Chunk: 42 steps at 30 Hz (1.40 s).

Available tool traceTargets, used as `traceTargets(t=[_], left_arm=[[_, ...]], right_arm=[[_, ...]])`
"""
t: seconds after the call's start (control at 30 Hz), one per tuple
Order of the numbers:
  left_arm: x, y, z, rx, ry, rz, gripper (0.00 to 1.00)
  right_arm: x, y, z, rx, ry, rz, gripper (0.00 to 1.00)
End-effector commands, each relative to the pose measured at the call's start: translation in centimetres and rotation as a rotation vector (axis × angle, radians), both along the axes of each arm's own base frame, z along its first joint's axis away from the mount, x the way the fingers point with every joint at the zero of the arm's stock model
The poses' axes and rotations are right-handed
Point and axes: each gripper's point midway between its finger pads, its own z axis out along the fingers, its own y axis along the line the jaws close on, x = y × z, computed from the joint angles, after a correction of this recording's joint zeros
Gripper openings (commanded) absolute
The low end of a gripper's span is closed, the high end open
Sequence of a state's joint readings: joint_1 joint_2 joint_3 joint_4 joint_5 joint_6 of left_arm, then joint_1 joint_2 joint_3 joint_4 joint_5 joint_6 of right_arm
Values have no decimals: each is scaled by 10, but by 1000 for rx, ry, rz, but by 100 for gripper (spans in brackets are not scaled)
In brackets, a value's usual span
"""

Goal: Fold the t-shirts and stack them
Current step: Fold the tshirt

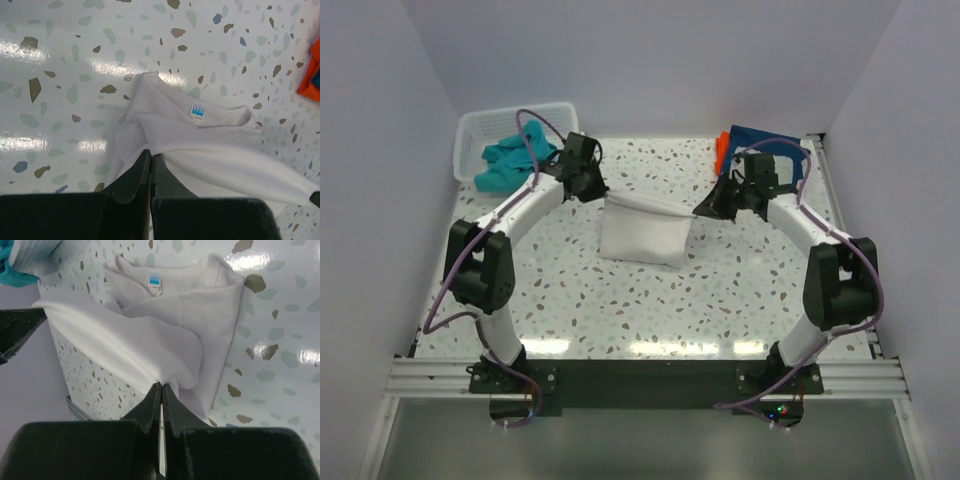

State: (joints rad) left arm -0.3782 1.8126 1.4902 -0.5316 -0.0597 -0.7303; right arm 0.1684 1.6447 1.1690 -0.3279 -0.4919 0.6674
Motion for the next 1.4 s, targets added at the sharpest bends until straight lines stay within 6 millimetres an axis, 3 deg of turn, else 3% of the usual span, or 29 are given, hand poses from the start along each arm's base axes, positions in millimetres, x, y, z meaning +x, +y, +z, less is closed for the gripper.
traceTargets(t=[0.0, 0.17, 0.2, 0.4, 0.53, 0.6, 0.63, 0.67, 0.73, 0.77, 0.8, 0.83, 0.87, 0.9, 0.97, 1.0, 1.07, 1.1, 1.17, 1.2, 1.27, 1.3, 1.37], left_arm=[[28, 6, 11, 14, -71, 4, 0], [44, 3, -9, 22, -45, -7, 0], [46, 1, -11, 19, -41, -10, 0], [59, -7, -36, 12, 2, -35, 0], [66, -9, -47, 14, 27, -35, 0], [67, -9, -54, 18, 44, -36, 0], [69, -10, -54, 18, 39, -41, 7], [69, -11, -52, 17, 34, -45, 24], [71, -11, -47, 17, 17, -54, 47], [73, -11, -39, 12, -4, -56, 70], [73, -12, -35, 11, -14, -59, 79], [73, -12, -23, 5, -36, -60, 87], [73, -12, -17, 1, -47, -60, 96], [72, -12, -12, 0, -58, -62, 100], [64, -15, 3, -26, -79, -82, 100], [61, -17, 7, -32, -87, -88, 100], [46, -21, 14, -44, -96, -109, 100], [36, -22, 6, -44, -75, -115, 100], [23, -34, 16, -81, -94, -150, 100], [11, -38, 6, -90, -68, -163, 100], [-4, -53, 11, -131, -80, -203, 100], [-14, -55, -2, -134, -50, -208, 100], [-25, -66, -3, -162, -53, -234, 100]], right_arm=[[30, -5, 10, -37, -85, 19, 0], [53, -9, -5, -80, -84, 15, 0], [55, -10, -17, -90, -55, 14, 0], [74, -18, -29, -93, -40, -15, 0], [82, -20, -50, -92, 6, -4, 0], [87, -17, -52, -82, 17, 10, 4], [91, -18, -55, -88, 18, 14, 11], [94, -19, -54, -95, 12, 13, 17], [96, -19, -49, -101, 1, 23, 33], [101, -18, -38, -98, -26, 28, 51], [98, -17, -34, -93, -22, 44, 66], [101, -17, -24, -103, -48, 63, 99], [98, -17, -15, -107, -61, 73, 99], [95, -17, -11, -109, -64, 78, 99], [84, -13, -3, -83, -76, 102, 99], [80, -9, 14, -64, -119, 119, 99], [58, 1, 15, -21, -104, 162, 99], [49, 10, 29, -5, -135, 188, 99], [24, 25, 22, 44, -103, 232, 99], [13, 42, 34, 66, -145, 273, 99], [-9, 59, 28, 117, -109, 306, 99], [-14, 74, 32, 135, -139, 333, 99], [-26, 87, 28, 166, -116, 327, 99]])
